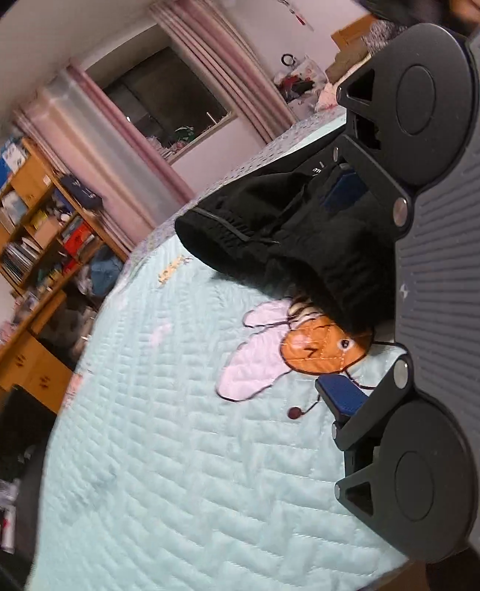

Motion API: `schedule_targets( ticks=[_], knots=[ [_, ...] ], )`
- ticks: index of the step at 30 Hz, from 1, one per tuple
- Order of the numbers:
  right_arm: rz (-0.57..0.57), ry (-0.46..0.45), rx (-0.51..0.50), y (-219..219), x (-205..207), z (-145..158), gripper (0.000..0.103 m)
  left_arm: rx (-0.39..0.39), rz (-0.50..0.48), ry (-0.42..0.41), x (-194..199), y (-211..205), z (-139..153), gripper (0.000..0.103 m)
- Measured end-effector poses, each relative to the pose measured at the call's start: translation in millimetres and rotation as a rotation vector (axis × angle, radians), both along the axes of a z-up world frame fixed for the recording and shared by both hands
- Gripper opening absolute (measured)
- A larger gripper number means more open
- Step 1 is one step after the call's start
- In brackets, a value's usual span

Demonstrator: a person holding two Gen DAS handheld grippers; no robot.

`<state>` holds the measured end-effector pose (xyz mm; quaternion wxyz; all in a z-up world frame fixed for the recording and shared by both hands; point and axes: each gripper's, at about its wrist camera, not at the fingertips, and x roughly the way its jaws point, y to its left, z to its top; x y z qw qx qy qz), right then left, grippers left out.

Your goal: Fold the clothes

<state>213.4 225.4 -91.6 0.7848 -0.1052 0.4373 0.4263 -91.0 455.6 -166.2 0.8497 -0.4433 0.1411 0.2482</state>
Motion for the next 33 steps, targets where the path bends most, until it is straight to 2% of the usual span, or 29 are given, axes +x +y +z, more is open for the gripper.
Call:
schedule_targets(
  ticks=[2, 3, 5, 7, 9, 13, 14, 17, 18, 22, 23, 24, 25, 26, 28, 29, 31, 33],
  knots=[
    [-0.045, -0.133, -0.133, -22.1, -8.0, -20.2, 0.078, -0.022, -0.005, -0.015, -2.6, 2.5, -0.5, 0.096],
    [-0.070, -0.220, -0.169, -37.0, -11.8, -22.7, 0.078, -0.038, -0.008, -0.022, -3.2, 4.3, -1.4, 0.096],
    [-0.146, -0.304, -0.206, -56.6, -18.9, -19.5, 0.078, -0.070, -0.010, -0.035, -4.6, 8.1, -2.4, 0.096],
    [-0.070, -0.391, -0.141, -70.5, -45.0, -6.3, 0.078, -0.100, -0.002, -0.058, -7.8, 11.9, -2.0, 0.096],
    [0.089, -0.484, -0.096, -69.7, -79.6, 2.5, 0.080, -0.118, 0.015, -0.072, -11.3, 14.5, 0.5, 0.096],
    [0.396, -0.715, -0.088, -40.0, -154.6, -9.0, 0.086, -0.107, 0.039, -0.070, -19.0, 15.0, 10.2, 0.096],
    [0.445, -0.746, -0.107, -31.5, -166.1, -12.9, 0.086, -0.101, 0.039, -0.067, -21.5, 13.8, 13.0, 0.096],
    [0.503, -0.806, -0.185, -13.1, -185.9, -38.1, 0.084, -0.084, 0.047, -0.055, -28.7, 9.7, 20.2, 0.096],
    [0.496, -0.862, -0.232, -3.5, -183.9, -47.3, 0.084, -0.081, 0.048, -0.051, -30.0, 8.9, 21.7, 0.097],
    [0.535, -1.103, -0.256, 0.2, -187.6, -71.6, 0.083, -0.077, 0.044, -0.037, -29.4, 9.0, 23.8, 0.097],
    [0.549, -1.117, -0.244, 0.7, -184.7, -75.3, 0.074, -0.078, 0.040, -0.033, -27.9, 8.9, 23.3, 0.097],
    [0.562, -1.131, -0.232, 1.2, -181.8, -79.0, 0.040, -0.079, 0.037, -0.027, -26.6, 8.5, 22.6, 0.097],
    [0.547, -1.135, -0.243, 2.4, -176.5, -79.0, 0.022, -0.079, 0.032, -0.022, -25.6, 7.7, 22.2, 0.097],
    [0.532, -1.138, -0.255, 3.5, -171.2, -79.0, 0.013, -0.079, 0.027, -0.017, -25.0, 7.1, 21.9, 0.097],
    [0.433, -1.056, -0.199, -5.4, -152.7, -52.1, 0.012, -0.078, 0.015, -0.010, -25.4, 7.2, 20.9, 0.098],
    [0.384, -0.981, -0.132, -12.1, -143.4, -32.2, 0.011, -0.084, 0.010, -0.012, -25.9, 8.4, 19.6, 0.098],
    [0.302, -0.888, -0.018, -27.7, -126.8, 6.0, 0.011, -0.122, -0.013, -0.031, -24.8, 12.5, 15.9, 0.100],
    [0.226, -0.684, 0.103, -42.0, -98.8, 41.3, 0.011, -0.190, -0.059, -0.074, -18.4, 17.4, 10.7, 0.101]
  ],
)
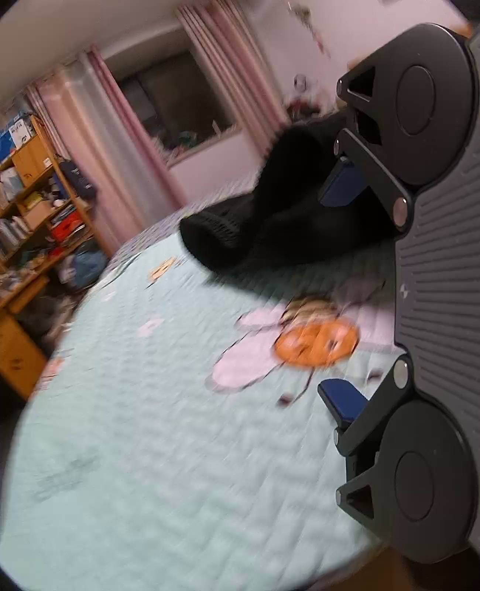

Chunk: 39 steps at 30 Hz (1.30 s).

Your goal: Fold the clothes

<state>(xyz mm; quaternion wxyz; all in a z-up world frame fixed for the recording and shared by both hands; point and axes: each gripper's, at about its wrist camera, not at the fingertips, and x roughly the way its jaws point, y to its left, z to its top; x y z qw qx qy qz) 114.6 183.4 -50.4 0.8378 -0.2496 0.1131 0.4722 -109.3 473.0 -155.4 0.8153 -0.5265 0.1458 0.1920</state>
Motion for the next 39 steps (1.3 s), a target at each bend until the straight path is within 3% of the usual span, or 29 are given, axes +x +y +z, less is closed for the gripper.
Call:
schedule_targets(
  ticks=[3, 6, 8, 10, 17, 22, 25, 28, 29, 30, 31, 35, 39],
  knots=[
    [-0.060, 0.227, 0.111, -11.9, 37.9, 19.5, 0.011, -0.084, -0.082, -0.064, 16.5, 4.3, -6.2, 0.101],
    [-0.089, 0.351, 0.168, -18.0, 63.5, 22.3, 0.011, -0.168, -0.118, -0.135, 32.8, 9.9, -13.7, 0.102],
    [-0.087, 0.350, 0.168, -18.0, 61.7, 15.7, 0.011, -0.252, -0.125, -0.186, 42.9, 16.6, -19.7, 0.102],
    [-0.084, 0.354, 0.165, -17.8, 56.1, 6.2, 0.011, -0.280, -0.122, -0.204, 52.5, 20.9, -19.2, 0.102],
    [-0.079, 0.364, 0.146, -22.2, 39.2, -17.7, 0.011, -0.227, -0.120, -0.178, 79.0, 25.0, 2.5, 0.102],
    [-0.081, 0.343, 0.142, -25.1, 37.6, -16.1, 0.013, -0.299, -0.149, -0.105, 97.3, 23.8, -7.5, 0.094],
    [-0.087, 0.333, 0.139, -27.7, 37.8, -16.0, 0.014, -0.296, -0.184, -0.090, 104.9, 17.8, -9.6, 0.087],
    [-0.096, 0.338, 0.136, -31.0, 39.8, -17.9, 0.014, -0.253, -0.224, -0.052, 114.4, 11.5, -6.9, 0.074],
    [-0.104, 0.334, 0.130, -31.7, 39.6, -19.5, 0.014, -0.228, -0.239, -0.038, 117.9, 9.4, -4.1, 0.052],
    [-0.114, 0.335, 0.125, -32.4, 39.9, -21.3, 0.015, -0.202, -0.255, -0.024, 121.5, 7.3, -1.3, 0.025],
    [-0.125, 0.335, 0.120, -33.1, 40.1, -23.2, 0.015, -0.164, -0.271, -0.001, 125.1, 4.5, 3.0, 0.011],
    [-0.140, 0.318, 0.069, -30.9, 35.7, -36.2, 0.018, 0.047, -0.284, 0.137, 123.4, -12.3, 26.5, 0.009],
    [-0.068, 0.244, 0.012, -17.0, 15.3, -42.0, 0.018, 0.139, -0.246, 0.195, 106.2, -12.6, 46.3, 0.006]
  ],
)
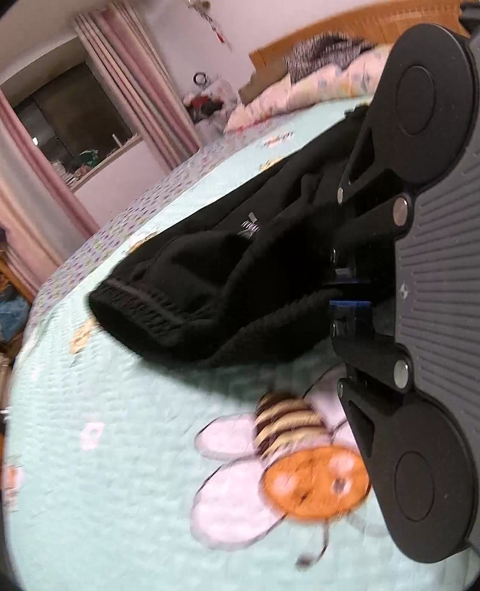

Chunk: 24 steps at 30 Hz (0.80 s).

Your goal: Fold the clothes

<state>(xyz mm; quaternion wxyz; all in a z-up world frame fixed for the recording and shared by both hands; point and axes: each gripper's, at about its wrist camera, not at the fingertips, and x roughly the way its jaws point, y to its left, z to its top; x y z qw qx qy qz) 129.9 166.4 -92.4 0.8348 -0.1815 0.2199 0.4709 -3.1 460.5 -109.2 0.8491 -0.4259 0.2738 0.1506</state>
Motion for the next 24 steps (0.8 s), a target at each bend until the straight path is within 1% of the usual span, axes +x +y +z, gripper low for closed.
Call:
schedule_targets(
  ticks=[2, 4, 5, 6, 7, 8, 9, 10, 11, 12, 13, 14, 15, 16, 17, 18, 20, 22, 23, 24],
  knots=[
    [0.069, -0.034, -0.013, 10.2, -14.8, 6.4, 0.018, 0.066, 0.026, -0.027, -22.2, 5.9, 23.2, 0.006],
    [0.155, -0.052, 0.011, 21.8, -31.7, 17.9, 0.017, 0.114, 0.064, -0.053, -43.8, 13.8, 41.4, 0.006],
    [0.192, -0.056, 0.021, 28.0, -38.9, 22.0, 0.018, 0.115, 0.088, -0.053, -53.8, 20.5, 43.7, 0.006],
    [0.230, -0.060, 0.031, 34.2, -46.2, 26.0, 0.018, 0.115, 0.112, -0.036, -61.5, 27.4, 42.0, 0.006],
    [0.244, -0.039, 0.004, 41.8, -48.1, 17.2, 0.020, 0.111, 0.138, 0.012, -65.2, 34.5, 33.1, 0.006],
    [0.257, -0.019, -0.024, 49.5, -50.0, 8.5, 0.030, 0.103, 0.162, 0.067, -67.5, 40.5, 22.1, 0.006],
    [0.271, 0.002, -0.051, 57.1, -52.0, -0.3, 0.037, 0.088, 0.169, 0.126, -67.2, 43.6, 7.2, 0.006],
    [0.284, 0.023, -0.078, 64.8, -53.9, -9.1, 0.041, 0.074, 0.155, 0.168, -66.4, 44.6, -7.9, 0.006],
    [0.278, 0.059, -0.095, 64.5, -53.9, -17.1, 0.048, 0.062, 0.145, 0.188, -67.6, 44.9, -19.2, 0.007],
    [0.273, 0.095, -0.112, 64.3, -54.0, -25.0, 0.052, 0.052, 0.145, 0.167, -72.3, 44.1, -23.6, 0.008],
    [0.267, 0.131, -0.129, 64.1, -54.0, -33.0, 0.054, 0.040, 0.148, 0.146, -77.1, 44.2, -26.0, 0.009],
    [0.271, 0.131, -0.105, 57.0, -57.0, -31.6, 0.057, 0.027, 0.155, 0.124, -82.0, 46.3, -24.7, 0.010],
    [0.277, 0.143, -0.092, 49.7, -58.2, -27.2, 0.061, 0.016, 0.170, 0.110, -86.5, 48.6, -23.4, 0.015],
    [0.283, 0.155, -0.079, 42.4, -59.4, -22.7, 0.063, 0.013, 0.200, 0.111, -89.9, 51.2, -22.5, 0.020],
    [0.286, 0.172, -0.065, 34.2, -59.4, -18.5, 0.065, 0.014, 0.227, 0.110, -92.9, 53.1, -21.1, 0.029],
    [0.278, 0.195, -0.045, 24.0, -58.2, -14.0, 0.066, 0.015, 0.247, 0.102, -96.3, 53.7, -18.7, 0.031],
    [0.239, 0.249, 0.001, 2.0, -51.9, -7.1, 0.066, 0.021, 0.271, 0.065, -107.2, 52.4, -12.3, 0.031],
    [0.166, 0.301, 0.050, -22.4, -41.6, -4.3, 0.066, 0.053, 0.263, 0.017, -115.2, 44.3, -2.1, 0.033],
    [0.108, 0.332, 0.075, -37.9, -34.5, -4.0, 0.066, 0.078, 0.247, -0.005, -116.6, 38.1, 4.0, 0.037],
    [0.058, 0.360, 0.096, -51.5, -29.5, -4.8, 0.066, 0.114, 0.220, -0.019, -114.7, 30.0, 10.5, 0.046]
  ],
)
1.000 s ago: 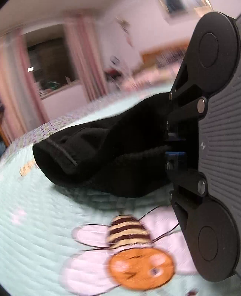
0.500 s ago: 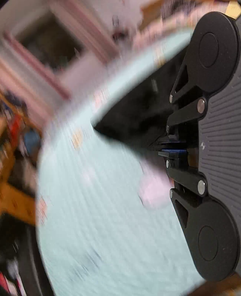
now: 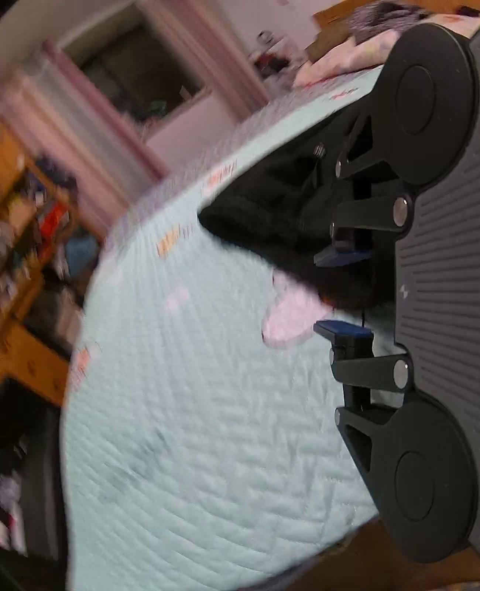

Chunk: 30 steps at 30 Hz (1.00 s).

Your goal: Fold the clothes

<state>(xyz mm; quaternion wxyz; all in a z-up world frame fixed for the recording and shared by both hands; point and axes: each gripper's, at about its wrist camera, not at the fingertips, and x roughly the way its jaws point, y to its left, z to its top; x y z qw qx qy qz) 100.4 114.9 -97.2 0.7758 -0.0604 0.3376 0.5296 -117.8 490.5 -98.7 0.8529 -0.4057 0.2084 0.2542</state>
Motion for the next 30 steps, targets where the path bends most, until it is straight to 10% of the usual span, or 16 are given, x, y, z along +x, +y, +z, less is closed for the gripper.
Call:
schedule_targets(
  ticks=[3, 13, 21, 25, 28, 30],
  knots=[
    [-0.165, 0.086, 0.042, -47.6, 15.4, -1.4, 0.066, 0.148, -0.081, 0.036, 19.4, -26.6, 12.9, 0.071],
    [-0.649, 0.133, 0.040, -188.6, 22.9, -22.9, 0.067, 0.266, -0.118, 0.401, 77.4, -41.5, -13.0, 0.059],
    [-0.730, 0.153, 0.144, -219.2, 31.7, -19.0, 0.068, 0.305, 0.045, 0.285, 49.9, -65.8, 40.1, 0.058],
    [-0.737, 0.248, 0.238, -232.0, 43.1, -25.8, 0.068, 0.424, -0.154, 0.192, 73.5, -111.0, 57.8, 0.070],
    [-0.738, 0.318, 0.260, -238.7, 45.8, -42.2, 0.068, 0.366, -0.307, 0.362, 119.1, -121.1, 21.5, 0.070],
    [-0.772, 0.337, 0.282, -253.2, 43.2, -48.7, 0.068, 0.311, -0.284, 0.508, 134.1, -110.9, -9.8, 0.053]
  ],
)
